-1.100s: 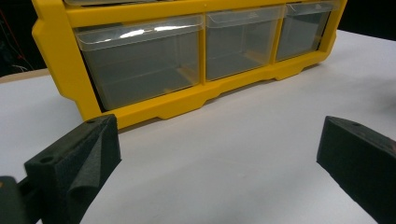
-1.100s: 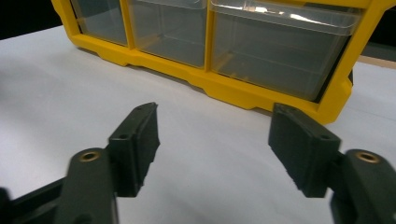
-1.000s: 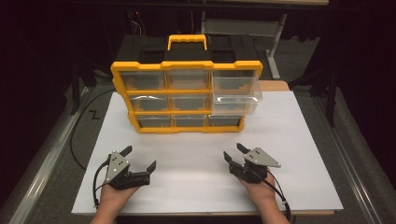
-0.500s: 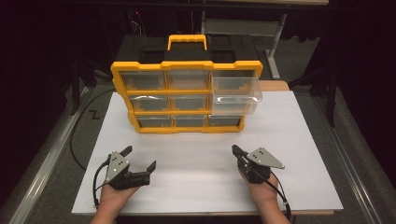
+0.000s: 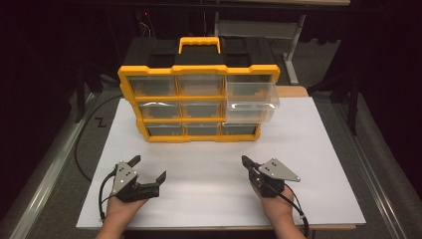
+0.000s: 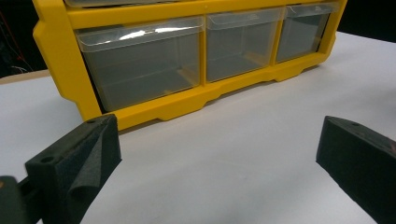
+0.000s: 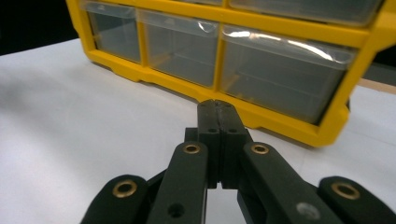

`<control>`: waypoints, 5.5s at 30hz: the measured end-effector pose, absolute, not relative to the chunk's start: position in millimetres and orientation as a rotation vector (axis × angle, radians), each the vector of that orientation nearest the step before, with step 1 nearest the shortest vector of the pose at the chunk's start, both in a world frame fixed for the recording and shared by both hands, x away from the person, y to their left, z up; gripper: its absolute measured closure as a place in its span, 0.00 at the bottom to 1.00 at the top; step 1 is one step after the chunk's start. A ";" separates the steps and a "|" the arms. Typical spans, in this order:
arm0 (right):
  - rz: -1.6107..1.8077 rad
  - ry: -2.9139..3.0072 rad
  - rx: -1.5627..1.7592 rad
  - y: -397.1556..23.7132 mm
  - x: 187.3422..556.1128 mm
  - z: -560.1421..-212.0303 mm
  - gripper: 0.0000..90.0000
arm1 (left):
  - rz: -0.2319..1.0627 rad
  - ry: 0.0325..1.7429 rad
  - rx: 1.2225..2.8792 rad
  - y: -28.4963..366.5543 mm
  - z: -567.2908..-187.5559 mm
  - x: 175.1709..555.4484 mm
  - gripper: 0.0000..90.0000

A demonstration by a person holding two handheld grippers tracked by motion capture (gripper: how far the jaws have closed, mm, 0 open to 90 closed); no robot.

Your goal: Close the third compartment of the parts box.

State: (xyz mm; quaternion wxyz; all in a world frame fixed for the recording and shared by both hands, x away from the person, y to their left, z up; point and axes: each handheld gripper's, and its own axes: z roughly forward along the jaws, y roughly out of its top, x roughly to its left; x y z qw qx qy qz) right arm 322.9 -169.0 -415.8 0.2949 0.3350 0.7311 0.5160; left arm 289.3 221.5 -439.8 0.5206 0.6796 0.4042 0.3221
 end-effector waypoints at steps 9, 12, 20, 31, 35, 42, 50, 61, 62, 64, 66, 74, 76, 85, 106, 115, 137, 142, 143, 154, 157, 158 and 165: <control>1.435 1.909 0.828 -156.3 317.7 -393.2 1.00 | 0.772 0.962 1.631 221.8 -439.9 290.1 0.01; 1.455 1.891 0.838 -155.5 319.3 -382.9 1.00 | 0.771 0.963 1.631 222.1 -440.0 290.4 0.01; 1.502 1.847 0.855 -153.3 322.9 -352.0 1.00 | 0.771 0.964 1.630 222.2 -439.7 290.0 0.01; 1.528 1.760 0.868 -155.6 322.0 -318.9 1.00 | 0.771 0.964 1.627 222.8 -439.4 289.6 0.01; 1.530 1.742 0.857 -157.3 322.2 -310.7 1.00 | 0.771 0.962 1.627 222.7 -439.3 289.6 0.01; 1.525 1.717 0.855 -159.1 323.7 -298.8 1.00 | 0.770 0.964 1.624 223.0 -439.4 289.9 0.01; 1.512 1.708 0.852 -160.5 330.1 -287.4 1.00 | 0.771 0.964 1.621 223.2 -439.3 289.6 0.01; 1.508 1.679 0.844 -159.0 333.7 -271.6 1.00 | 0.771 0.968 1.614 224.4 -439.2 289.6 0.01; 1.507 1.678 0.840 -158.7 333.8 -270.1 1.00 | 0.771 0.968 1.614 224.5 -439.2 289.7 0.01; 1.507 1.677 0.845 -158.2 334.2 -268.0 1.00 | 0.771 0.969 1.612 224.5 -439.1 289.7 0.01; 1.506 1.675 0.845 -158.0 335.0 -266.2 1.00 | 0.771 0.967 1.611 224.6 -438.9 289.5 0.01; 1.507 1.666 0.842 -157.5 336.6 -263.8 1.00 | 0.772 0.965 1.609 224.8 -438.9 289.7 0.01; 1.508 1.665 0.843 -157.4 336.9 -263.6 1.00 | 0.771 0.964 1.609 225.0 -438.8 289.6 0.01; 1.497 1.664 0.845 -154.5 340.9 -263.3 1.00 | 0.768 0.962 1.603 225.5 -438.3 289.1 0.01; 1.450 1.651 0.872 -150.6 361.4 -264.5 1.00 | 0.766 0.962 1.590 226.7 -437.9 289.0 0.01; 1.433 1.647 0.888 -147.7 372.1 -262.9 1.00 | 0.763 0.966 1.588 228.1 -437.6 288.9 0.01; 1.390 1.645 0.904 -143.6 390.1 -257.2 1.00 | 0.756 0.970 1.581 227.9 -437.9 289.6 0.01; 1.382 1.644 0.904 -143.0 392.2 -257.1 1.00 | 0.755 0.970 1.581 228.3 -437.8 289.3 0.01; 1.384 1.644 0.908 -142.7 392.7 -257.0 1.00 | 0.755 0.970 1.581 228.3 -437.8 289.4 0.01; 1.360 1.639 0.909 -140.0 399.9 -256.6 1.00 | 0.754 0.969 1.580 228.5 -437.8 289.5 0.01; 1.356 1.639 0.921 -139.2 402.6 -256.7 1.00 | 0.753 0.969 1.581 228.1 -437.9 289.7 0.01; 1.353 1.638 0.922 -138.7 404.0 -256.6 1.00 | 0.753 0.968 1.582 228.1 -437.9 289.7 0.01; 1.334 1.635 0.932 -136.2 410.3 -255.6 1.00 | 0.753 0.969 1.580 228.3 -437.8 289.7 0.01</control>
